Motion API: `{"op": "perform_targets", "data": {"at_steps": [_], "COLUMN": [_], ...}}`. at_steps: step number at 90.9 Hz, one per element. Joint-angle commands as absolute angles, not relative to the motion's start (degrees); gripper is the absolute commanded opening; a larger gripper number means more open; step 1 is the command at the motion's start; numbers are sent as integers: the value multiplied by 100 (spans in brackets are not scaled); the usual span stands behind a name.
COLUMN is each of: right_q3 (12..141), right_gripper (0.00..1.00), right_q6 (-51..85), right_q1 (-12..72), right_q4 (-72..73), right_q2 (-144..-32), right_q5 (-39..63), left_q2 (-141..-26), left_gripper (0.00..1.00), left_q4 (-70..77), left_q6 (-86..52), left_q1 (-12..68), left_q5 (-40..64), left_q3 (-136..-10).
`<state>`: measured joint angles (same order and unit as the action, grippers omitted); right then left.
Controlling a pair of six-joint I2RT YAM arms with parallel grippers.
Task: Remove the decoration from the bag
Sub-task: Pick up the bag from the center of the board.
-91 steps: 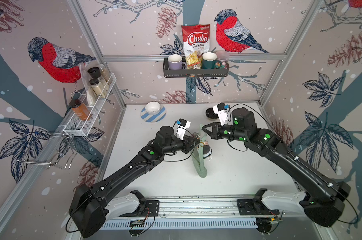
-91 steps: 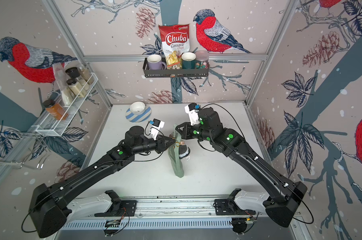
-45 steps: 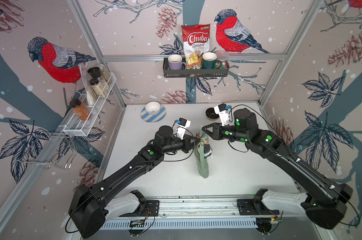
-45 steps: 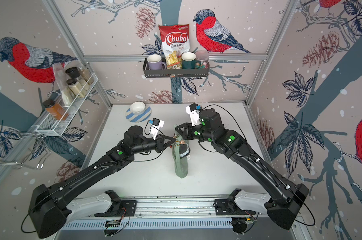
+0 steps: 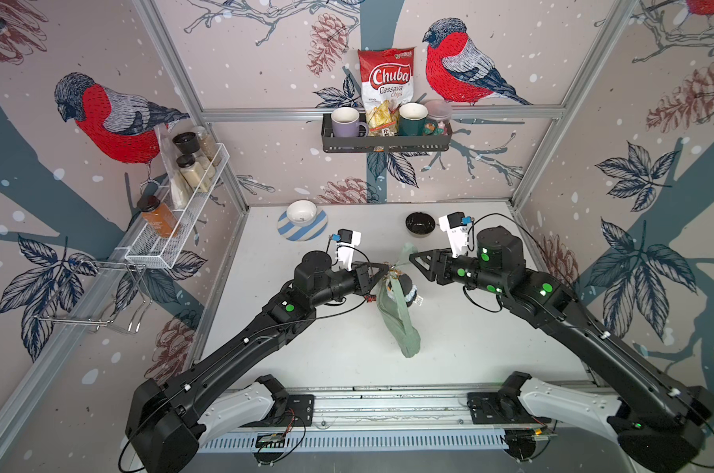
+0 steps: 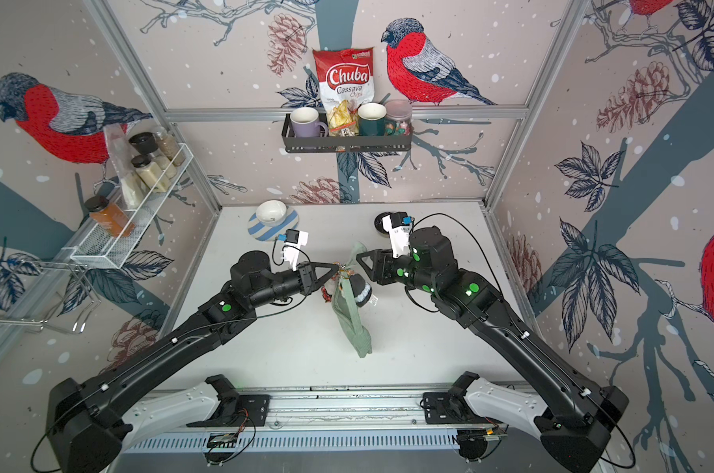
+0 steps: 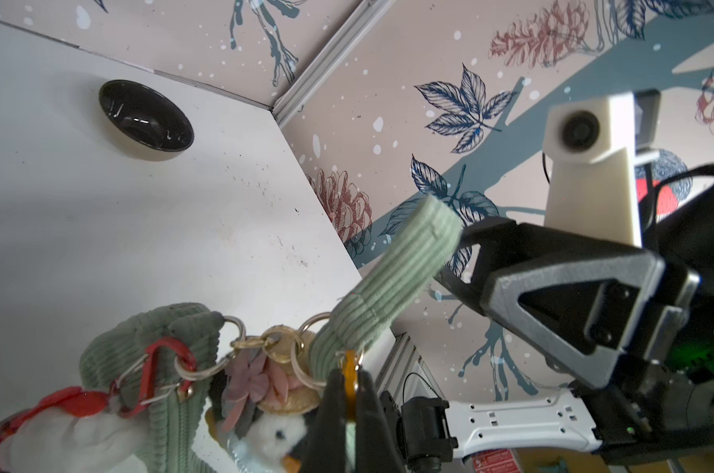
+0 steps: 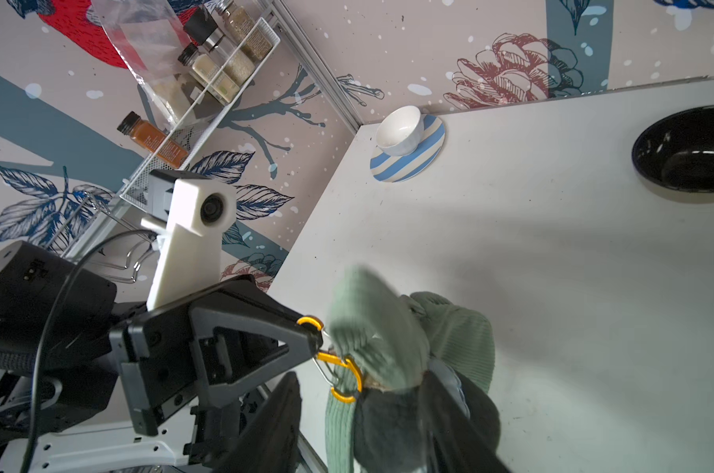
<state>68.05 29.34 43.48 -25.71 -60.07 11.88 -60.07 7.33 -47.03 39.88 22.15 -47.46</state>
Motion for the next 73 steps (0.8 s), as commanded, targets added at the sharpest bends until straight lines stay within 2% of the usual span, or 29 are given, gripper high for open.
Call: {"op": "perform_targets", "data": {"at_steps": [1, 17, 35, 57, 61, 67, 73], "right_q3": [6788, 6671, 6441, 6718, 6830, 6888, 6903], "right_gripper": [47, 46, 42, 40, 46, 68, 74], "right_q6": [2457, 2346, 2489, 2458, 2534, 2679, 2776], "right_q1": [4368, 4195, 4166, 4541, 4517, 4485, 4480], "right_q4": [-2611, -2829, -2486, -2410, -2484, -2485, -2409], "right_q2": [-5894, -5492, -5642, -6654, -6852, -7042, -7147], "right_q5": [781, 133, 1431, 1584, 1633, 1711, 1766], "left_q2": [-5948, -5878, -5968, -6237, -6232, -6238, -6304], "left_gripper": [0, 0, 0, 0, 0, 0, 0], "left_q4": [1142, 968, 1301, 1530, 1489, 1481, 1582], "left_q6": [-5512, -5641, -6332, -6800, -6743, -6611, -6469], "left_q1": [3981, 3983, 3977, 3983, 3982, 3981, 3981], "left_q5": [1951, 2103, 2155, 2816, 2923, 3055, 3272], "left_q3": [-4656, -4703, -4460, -4375, -4367, -4356, -4351]}}
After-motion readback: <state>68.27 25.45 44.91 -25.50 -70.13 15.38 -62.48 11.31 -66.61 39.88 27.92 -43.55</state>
